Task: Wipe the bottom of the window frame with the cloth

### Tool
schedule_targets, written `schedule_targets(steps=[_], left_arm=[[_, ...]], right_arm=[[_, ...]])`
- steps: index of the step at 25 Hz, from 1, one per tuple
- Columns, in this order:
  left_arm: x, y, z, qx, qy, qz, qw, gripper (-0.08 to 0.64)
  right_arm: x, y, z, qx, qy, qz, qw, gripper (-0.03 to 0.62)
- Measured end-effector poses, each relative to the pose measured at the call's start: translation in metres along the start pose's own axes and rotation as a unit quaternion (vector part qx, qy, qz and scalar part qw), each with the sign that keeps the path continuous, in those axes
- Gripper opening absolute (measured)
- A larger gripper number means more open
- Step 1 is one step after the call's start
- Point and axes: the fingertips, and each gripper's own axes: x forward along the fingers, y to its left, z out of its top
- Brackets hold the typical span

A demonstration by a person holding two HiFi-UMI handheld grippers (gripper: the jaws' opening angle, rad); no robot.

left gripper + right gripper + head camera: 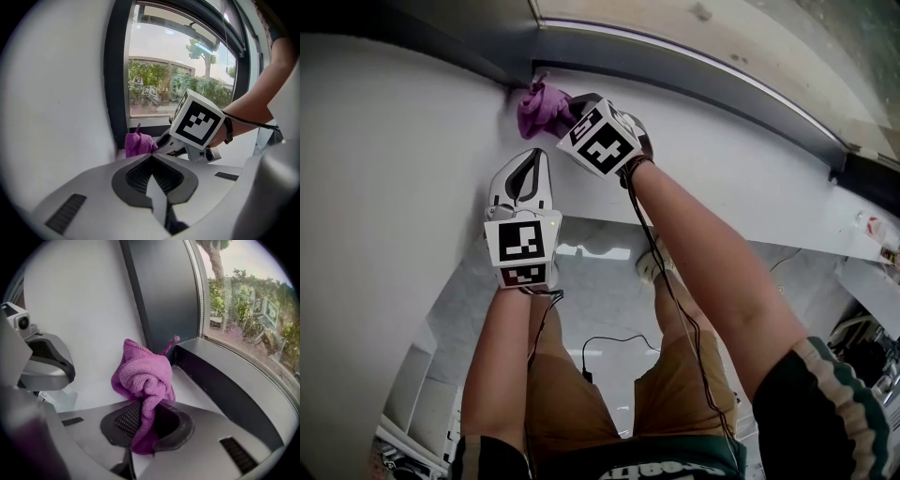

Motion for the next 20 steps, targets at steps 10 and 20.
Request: schedule_targets(steps=[10, 20], left_arm=[[0.012, -0.028, 0.009, 0.022, 0.003, -0.019, 0.9996, 0.009], [0.026, -0.062, 0.026, 0.047, 0.002, -0.038, 0.9982, 0.009]], right_arm=[[-0.027, -0.016, -0.034, 0.027, 0.007, -0.014, 1.0, 0.063], [-0.059, -0.038, -0.071, 0.055, 0.013, -0.033, 0.998, 0.063]])
